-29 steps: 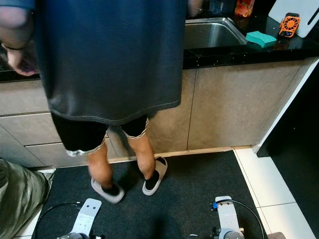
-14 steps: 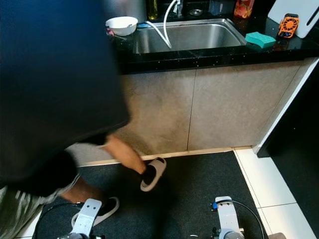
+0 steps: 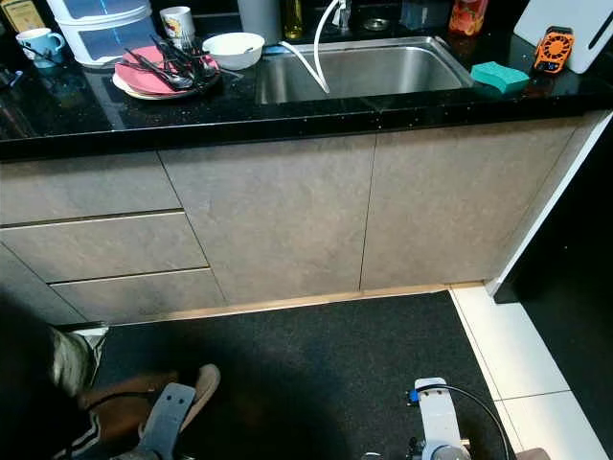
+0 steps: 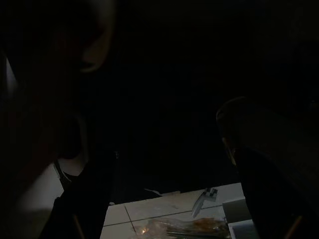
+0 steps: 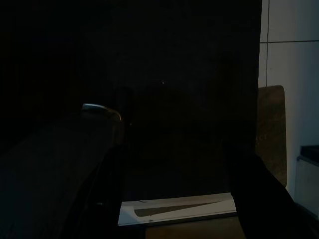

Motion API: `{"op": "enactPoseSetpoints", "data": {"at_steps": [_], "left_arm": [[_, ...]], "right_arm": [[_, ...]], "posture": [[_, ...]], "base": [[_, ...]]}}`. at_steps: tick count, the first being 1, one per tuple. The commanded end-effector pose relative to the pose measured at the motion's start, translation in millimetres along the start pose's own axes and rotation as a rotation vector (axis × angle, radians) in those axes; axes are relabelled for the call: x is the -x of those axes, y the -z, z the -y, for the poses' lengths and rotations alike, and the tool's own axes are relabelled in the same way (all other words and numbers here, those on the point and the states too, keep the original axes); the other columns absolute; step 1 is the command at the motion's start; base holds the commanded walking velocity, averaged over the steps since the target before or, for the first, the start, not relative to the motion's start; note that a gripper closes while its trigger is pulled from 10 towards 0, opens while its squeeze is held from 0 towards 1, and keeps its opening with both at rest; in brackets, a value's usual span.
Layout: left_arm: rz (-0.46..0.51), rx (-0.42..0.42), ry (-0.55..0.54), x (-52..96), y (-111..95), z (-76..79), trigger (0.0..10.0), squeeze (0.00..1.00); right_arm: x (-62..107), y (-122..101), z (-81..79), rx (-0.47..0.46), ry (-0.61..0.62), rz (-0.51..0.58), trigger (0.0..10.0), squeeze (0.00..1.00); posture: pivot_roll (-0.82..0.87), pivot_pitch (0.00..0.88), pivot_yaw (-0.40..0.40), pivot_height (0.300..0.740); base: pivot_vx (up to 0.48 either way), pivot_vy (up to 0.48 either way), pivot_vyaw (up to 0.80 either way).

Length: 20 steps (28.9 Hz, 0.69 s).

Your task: Kitchen organization

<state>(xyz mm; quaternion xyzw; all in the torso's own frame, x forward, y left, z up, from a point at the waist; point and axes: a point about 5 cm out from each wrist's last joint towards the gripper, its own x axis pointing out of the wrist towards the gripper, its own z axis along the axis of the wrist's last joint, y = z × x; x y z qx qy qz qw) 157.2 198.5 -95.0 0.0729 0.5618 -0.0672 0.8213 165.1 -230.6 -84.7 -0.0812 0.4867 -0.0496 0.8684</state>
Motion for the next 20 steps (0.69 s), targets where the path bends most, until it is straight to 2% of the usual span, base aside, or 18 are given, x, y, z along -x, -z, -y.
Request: {"op": "enactPoseSetpoints", "data": {"at_steps": [1, 17, 20], "left_arm": [[-0.001, 0.002, -0.002, 0.0, 0.0, -0.1, 10.0, 0.00], [0.007, 0.002, -0.004, -0.1, -2.7, 0.3, 10.0, 0.00], [0.009, 0.004, -0.003, -0.2, -3.0, 0.8, 10.0, 0.00]], "right_arm": [[0.0, 0.3, -2.2, 0.014, -0.010, 0.001, 10.0, 0.00], [-0.3, -4.2, -3.2, 0.024, -0.042, 0.024, 10.0, 0.00], [-0.2, -4.7, -3.4, 0.015, -0.052, 0.031, 10.0, 0.00]], "posture": [[-0.05, 0.016, 0.058, 0.740], [-0.03, 0.000, 0.042, 0.740], [-0.03, 0.000, 0.042, 0.740]], "base": [[0.000, 0.000, 0.00], [0.000, 0.000, 0.00], [0.000, 0.000, 0.71]]}}
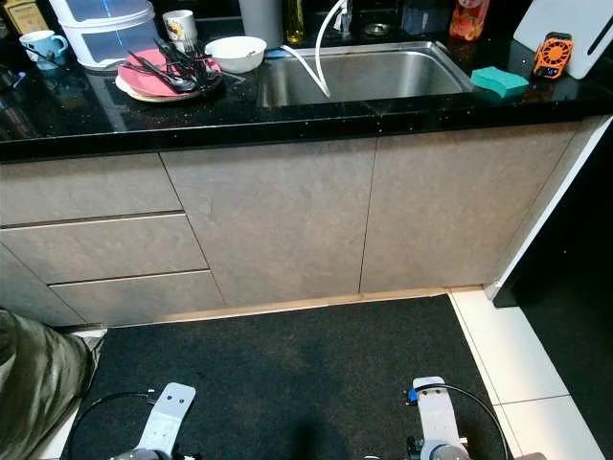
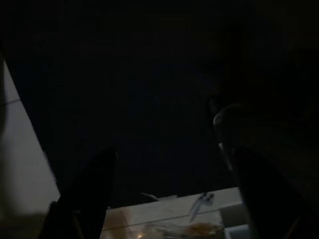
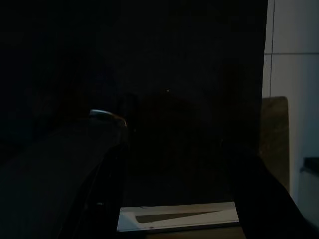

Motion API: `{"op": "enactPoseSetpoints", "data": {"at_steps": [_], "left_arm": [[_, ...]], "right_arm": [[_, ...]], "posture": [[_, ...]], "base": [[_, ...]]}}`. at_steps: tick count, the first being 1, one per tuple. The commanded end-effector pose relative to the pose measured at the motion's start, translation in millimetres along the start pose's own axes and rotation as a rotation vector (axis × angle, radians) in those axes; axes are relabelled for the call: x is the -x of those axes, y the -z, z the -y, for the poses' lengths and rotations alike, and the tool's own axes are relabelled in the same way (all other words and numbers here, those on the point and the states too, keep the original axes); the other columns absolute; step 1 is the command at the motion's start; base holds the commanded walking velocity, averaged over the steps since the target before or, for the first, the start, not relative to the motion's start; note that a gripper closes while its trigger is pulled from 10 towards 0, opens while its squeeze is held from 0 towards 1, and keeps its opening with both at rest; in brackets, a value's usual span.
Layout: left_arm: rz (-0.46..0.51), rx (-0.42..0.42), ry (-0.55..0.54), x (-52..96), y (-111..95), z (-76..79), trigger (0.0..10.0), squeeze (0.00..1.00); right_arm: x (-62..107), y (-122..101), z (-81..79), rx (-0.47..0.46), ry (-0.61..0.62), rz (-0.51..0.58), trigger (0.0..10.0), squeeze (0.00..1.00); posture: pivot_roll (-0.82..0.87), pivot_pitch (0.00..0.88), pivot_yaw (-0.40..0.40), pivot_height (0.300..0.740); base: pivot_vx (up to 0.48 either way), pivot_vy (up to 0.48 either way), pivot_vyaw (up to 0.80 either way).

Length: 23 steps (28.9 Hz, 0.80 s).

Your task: Kitchen organization

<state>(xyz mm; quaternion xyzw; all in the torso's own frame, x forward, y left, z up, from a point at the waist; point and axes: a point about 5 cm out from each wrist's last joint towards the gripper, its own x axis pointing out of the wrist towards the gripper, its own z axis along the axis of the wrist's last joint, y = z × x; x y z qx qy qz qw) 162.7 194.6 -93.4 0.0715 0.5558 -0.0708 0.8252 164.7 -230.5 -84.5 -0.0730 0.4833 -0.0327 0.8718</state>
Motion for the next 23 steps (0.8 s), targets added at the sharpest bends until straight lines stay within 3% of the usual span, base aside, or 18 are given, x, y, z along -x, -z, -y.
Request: {"op": "enactPoseSetpoints", "data": {"at_steps": [1, 23], "left_arm": [[-0.007, 0.004, -0.009, 0.4, 3.5, -1.9, 10.0, 0.00], [-0.011, 0.013, -0.014, 0.6, 6.2, -2.7, 10.0, 0.00]], "right_arm": [[-0.8, -4.9, -4.3, 0.007, -0.029, 0.021, 10.0, 0.00], [-0.3, -2.4, -5.6, 0.002, -0.049, 0.020, 10.0, 0.00]], "posture": [[-0.03, 0.001, 0.046, 0.740], [-0.03, 0.010, 0.042, 0.740]], "base": [[0.000, 0.000, 0.80], [0.000, 0.000, 0.80]]}}
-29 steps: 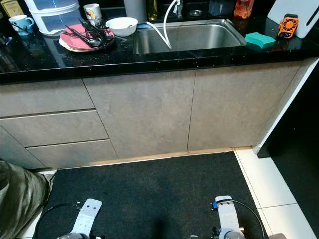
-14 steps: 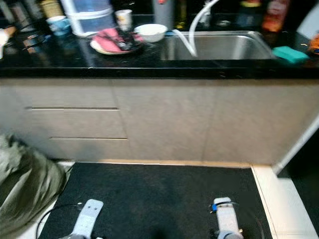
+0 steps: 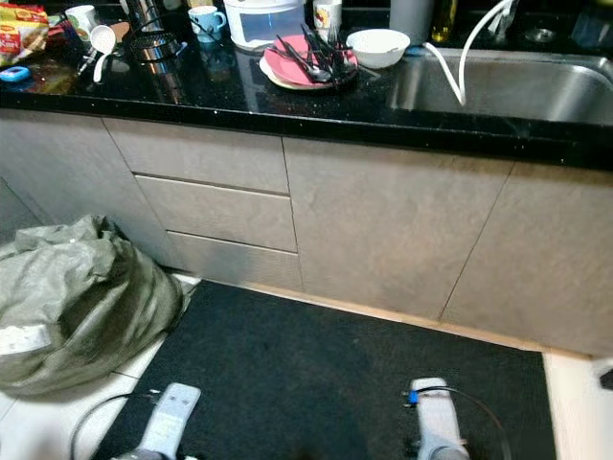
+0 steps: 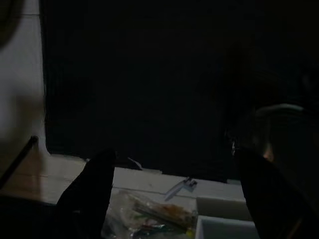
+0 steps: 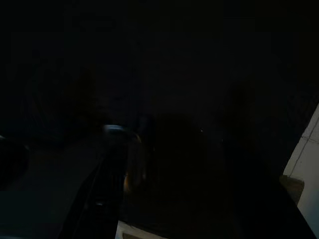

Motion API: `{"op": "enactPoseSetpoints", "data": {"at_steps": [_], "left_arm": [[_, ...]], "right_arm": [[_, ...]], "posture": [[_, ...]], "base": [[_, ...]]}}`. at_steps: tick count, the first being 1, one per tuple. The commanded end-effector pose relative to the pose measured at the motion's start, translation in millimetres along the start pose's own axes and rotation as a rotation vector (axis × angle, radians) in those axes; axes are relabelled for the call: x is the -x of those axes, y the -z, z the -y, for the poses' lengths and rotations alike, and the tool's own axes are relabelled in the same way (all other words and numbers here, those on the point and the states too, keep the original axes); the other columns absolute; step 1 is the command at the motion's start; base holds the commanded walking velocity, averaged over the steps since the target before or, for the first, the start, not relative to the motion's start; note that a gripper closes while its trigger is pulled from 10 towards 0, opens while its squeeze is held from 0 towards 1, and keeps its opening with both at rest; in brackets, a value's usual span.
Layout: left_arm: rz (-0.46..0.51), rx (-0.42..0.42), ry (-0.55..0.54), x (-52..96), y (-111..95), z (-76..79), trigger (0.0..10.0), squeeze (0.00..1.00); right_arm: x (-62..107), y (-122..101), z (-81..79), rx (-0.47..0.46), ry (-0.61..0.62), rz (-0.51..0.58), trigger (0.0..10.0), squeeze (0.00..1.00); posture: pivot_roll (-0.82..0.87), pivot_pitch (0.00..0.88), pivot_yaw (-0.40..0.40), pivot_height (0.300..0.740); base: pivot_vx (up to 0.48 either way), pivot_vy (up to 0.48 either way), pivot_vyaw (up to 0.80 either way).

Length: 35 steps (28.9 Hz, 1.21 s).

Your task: Kitchen organization

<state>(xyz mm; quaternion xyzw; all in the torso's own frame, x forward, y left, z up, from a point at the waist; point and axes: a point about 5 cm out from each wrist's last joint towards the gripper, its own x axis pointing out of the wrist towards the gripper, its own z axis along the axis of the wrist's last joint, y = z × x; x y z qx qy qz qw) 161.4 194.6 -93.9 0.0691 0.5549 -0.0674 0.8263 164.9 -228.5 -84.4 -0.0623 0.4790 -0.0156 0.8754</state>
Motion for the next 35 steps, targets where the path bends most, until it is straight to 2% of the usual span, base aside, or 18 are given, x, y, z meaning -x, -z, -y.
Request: {"op": "enactPoseSetpoints", "data": {"at_steps": [1, 6, 12, 20, 28, 35], "left_arm": [[-0.008, 0.011, -0.014, 0.6, 3.7, -3.2, 10.0, 0.00], [-0.001, 0.022, -0.019, 0.6, 2.4, -3.6, 10.0, 0.00], [0.005, 0.059, -0.040, 0.6, 6.6, -3.5, 10.0, 0.00], [0.001, 0.061, -0.045, 1.1, 9.6, -5.5, 10.0, 0.00], [-0.004, 0.052, -0.043, 1.5, 10.2, -7.2, 10.0, 0.00], [0.009, 0.092, -0.051, 1.8, 8.8, -9.2, 10.0, 0.00]], "right_arm": [[-0.9, -3.0, -3.3, 0.000, -0.003, 0.009, 10.0, 0.00], [-1.0, -4.1, -3.1, -0.020, 0.013, 0.016, 10.0, 0.00], [0.0, 2.4, -3.3, -0.078, 0.055, 0.010, 10.0, 0.00], [0.3, 5.0, -6.5, -0.086, 0.051, 0.007, 10.0, 0.00], [0.3, 4.5, -9.0, -0.117, 0.062, 0.024, 10.0, 0.00], [0.0, 1.4, -10.8, -0.153, 0.064, 0.050, 10.0, 0.00]], "posture": [[-0.03, 0.007, 0.043, 0.740], [-0.03, 0.005, 0.041, 0.740], [-0.02, 0.000, 0.020, 0.740], [-0.02, 0.000, 0.031, 0.740], [-0.02, 0.000, 0.044, 0.740], [-0.04, 0.000, 0.060, 0.740]], "base": [[0.000, 0.000, 0.80], [0.000, 0.000, 0.80], [0.000, 0.000, 0.00], [0.000, 0.000, 0.00], [0.354, 0.000, 0.00], [0.379, 0.000, 0.00]]}}
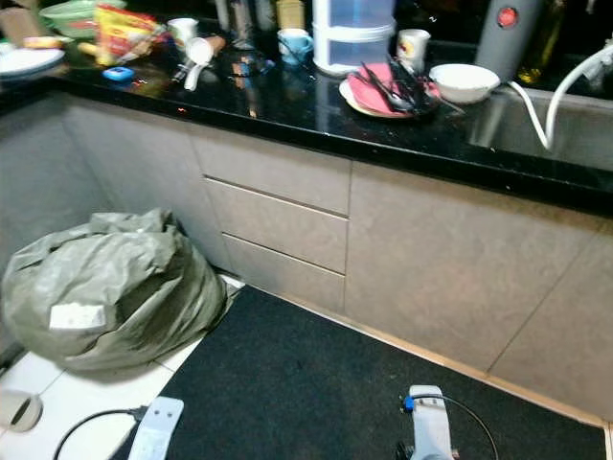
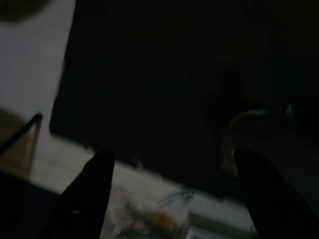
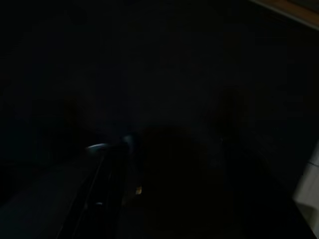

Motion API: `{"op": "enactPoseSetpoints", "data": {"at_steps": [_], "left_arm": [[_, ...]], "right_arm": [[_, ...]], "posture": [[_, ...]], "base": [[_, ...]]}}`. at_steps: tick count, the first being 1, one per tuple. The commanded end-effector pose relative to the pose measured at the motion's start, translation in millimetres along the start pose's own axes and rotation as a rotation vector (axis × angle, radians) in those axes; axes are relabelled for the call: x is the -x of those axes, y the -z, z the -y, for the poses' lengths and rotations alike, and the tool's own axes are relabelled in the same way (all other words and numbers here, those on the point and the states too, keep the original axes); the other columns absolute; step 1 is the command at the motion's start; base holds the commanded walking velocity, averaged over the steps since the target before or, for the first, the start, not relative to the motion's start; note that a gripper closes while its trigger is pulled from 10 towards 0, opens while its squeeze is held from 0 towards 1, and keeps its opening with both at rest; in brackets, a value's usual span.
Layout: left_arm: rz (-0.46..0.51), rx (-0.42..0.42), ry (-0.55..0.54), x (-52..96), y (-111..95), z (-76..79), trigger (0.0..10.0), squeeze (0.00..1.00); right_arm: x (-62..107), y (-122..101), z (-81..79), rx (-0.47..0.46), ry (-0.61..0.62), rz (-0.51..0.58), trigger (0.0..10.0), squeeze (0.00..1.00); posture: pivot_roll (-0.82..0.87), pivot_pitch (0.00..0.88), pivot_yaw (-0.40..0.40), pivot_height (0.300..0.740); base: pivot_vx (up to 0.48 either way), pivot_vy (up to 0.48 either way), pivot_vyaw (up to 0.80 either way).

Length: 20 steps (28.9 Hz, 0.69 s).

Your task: Kitchen organization

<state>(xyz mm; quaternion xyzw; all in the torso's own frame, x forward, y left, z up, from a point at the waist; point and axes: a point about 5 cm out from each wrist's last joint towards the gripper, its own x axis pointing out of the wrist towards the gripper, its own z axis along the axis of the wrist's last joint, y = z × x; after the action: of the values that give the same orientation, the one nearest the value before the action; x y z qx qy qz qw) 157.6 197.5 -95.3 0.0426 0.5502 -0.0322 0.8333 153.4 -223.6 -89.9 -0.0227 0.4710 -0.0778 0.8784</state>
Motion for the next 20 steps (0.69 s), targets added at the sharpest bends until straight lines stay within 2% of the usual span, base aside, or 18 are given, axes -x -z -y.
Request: {"op": "enactPoseSetpoints", "data": {"at_steps": [1, 8, 20], "left_arm": [[-0.001, 0.018, -0.020, 1.3, 3.2, -7.5, 10.0, 0.00], [0.008, 0.026, -0.025, 1.5, 0.4, -9.5, 10.0, 0.00], [0.015, 0.004, -0.021, 1.5, -2.7, -10.2, 10.0, 0.00]], "right_arm": [[-1.8, -10.6, -6.7, -0.029, -0.011, 0.046, 10.0, 0.00], [-2.3, -13.4, -8.8, -0.053, -0.006, 0.057, 10.0, 0.00], [-2.7, -15.9, -10.3, -0.077, -0.012, 0.067, 10.0, 0.00]], "posture": [[-0.04, 0.000, 0.060, 0.740], [-0.04, 0.000, 0.068, 0.740], [-0.02, 0.000, 0.065, 0.740]], "base": [[0.382, 0.000, 0.00], [0.374, 0.000, -0.07], [0.355, 0.000, -0.78]]}}
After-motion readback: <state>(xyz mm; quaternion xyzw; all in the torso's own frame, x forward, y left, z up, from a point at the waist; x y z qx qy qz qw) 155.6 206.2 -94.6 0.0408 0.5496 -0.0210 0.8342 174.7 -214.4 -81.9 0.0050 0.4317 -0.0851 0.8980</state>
